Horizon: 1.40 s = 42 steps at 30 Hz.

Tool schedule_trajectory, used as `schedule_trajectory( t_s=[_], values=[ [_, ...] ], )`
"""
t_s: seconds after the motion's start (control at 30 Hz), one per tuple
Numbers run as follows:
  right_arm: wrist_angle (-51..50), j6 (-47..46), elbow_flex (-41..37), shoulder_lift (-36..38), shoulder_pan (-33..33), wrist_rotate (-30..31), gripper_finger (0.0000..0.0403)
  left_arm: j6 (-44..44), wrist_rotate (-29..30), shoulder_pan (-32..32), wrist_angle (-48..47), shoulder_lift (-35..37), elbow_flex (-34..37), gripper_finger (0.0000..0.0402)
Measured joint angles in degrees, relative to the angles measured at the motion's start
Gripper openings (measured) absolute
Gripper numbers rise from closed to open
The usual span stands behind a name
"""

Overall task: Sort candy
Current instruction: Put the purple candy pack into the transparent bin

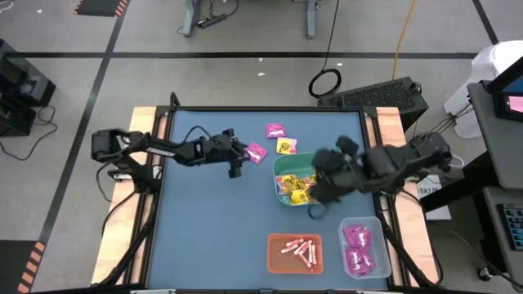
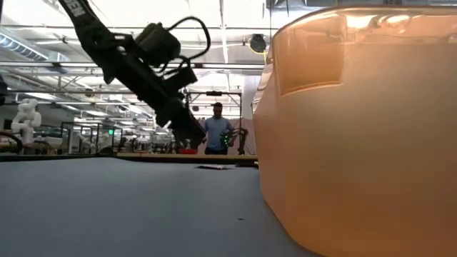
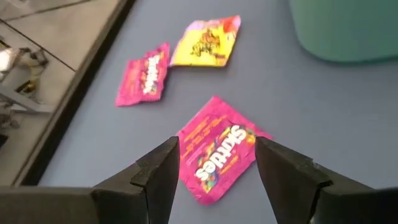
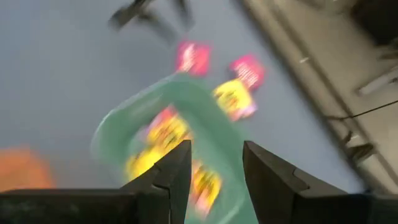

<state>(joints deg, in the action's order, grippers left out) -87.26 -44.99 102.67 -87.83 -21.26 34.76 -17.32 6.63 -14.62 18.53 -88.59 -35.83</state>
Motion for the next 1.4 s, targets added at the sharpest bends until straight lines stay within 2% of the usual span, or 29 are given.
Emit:
schedule_trajectory(
  t_s=[0.07,0.17,0.33,0.5,0.67,0.73,0.83,0.93,1.07,1.13,1.3,1.4],
  values=[
    [3.4,3.0,0.0,0.0,4.0,2.2,0.0134,-1.1,-3.1,-1.4,0.3,-0.9,0.0,0.0215],
    [9.6,10.1,0.0,0.0,10.0,1.8,0.0134,-1.7,-8.3,-3.7,0.9,-2.3,0.0,0.0215],
    [19.3,20.0,0.0,-1.5,18.9,-4.1,0.0134,-4.2,-12.9,-7.3,2.4,-4.9,0.0,0.0215],
    [22.4,27.9,0.0,-5.4,24.7,-7.7,0.0134,-2.5,-14.8,-10.4,-0.4,-6.7,-2.1,0.0214],
    [22.3,28.6,0.0,-10.6,25.8,-7.5,0.0134,3.2,-17.5,-10.8,-2.2,-7.4,-2.9,0.0205],
    [22.6,28.8,0.0,-12.6,25.6,-5.4,0.0134,4.5,-17.6,-9.8,-1.8,-7.3,-2.9,0.0197],
    [23.0,32.5,0.0,-15.6,25.4,-2.1,0.0134,4.3,-17.6,-8.5,-0.9,-7.3,-2.9,0.0181],
    [23.8,35.0,-0.1,-17.4,26.4,-2.8,0.0134,3.1,-17.4,-7.9,-0.2,-7.3,-2.9,0.0165],
    [24.4,34.4,-0.1,-17.5,27.4,-6.1,0.0134,7.9,-10.2,-8.8,-0.2,-7.3,-2.9,0.0152],
    [24.3,33.5,-0.1,-17.5,27.0,-6.1,0.0134,10.4,-8.9,-9.7,-0.2,-7.3,-2.9,0.0151],
    [26.6,33.3,-1.6,-17.4,25.8,-5.9,0.0134,17.0,-10.8,-12.6,-0.5,-7.3,-2.9,0.0151],
    [30.0,33.3,-4.6,-17.5,25.2,-5.9,0.0134,18.1,-15.5,-13.8,-2.0,-7.3,-2.9,0.0151]
  ],
)
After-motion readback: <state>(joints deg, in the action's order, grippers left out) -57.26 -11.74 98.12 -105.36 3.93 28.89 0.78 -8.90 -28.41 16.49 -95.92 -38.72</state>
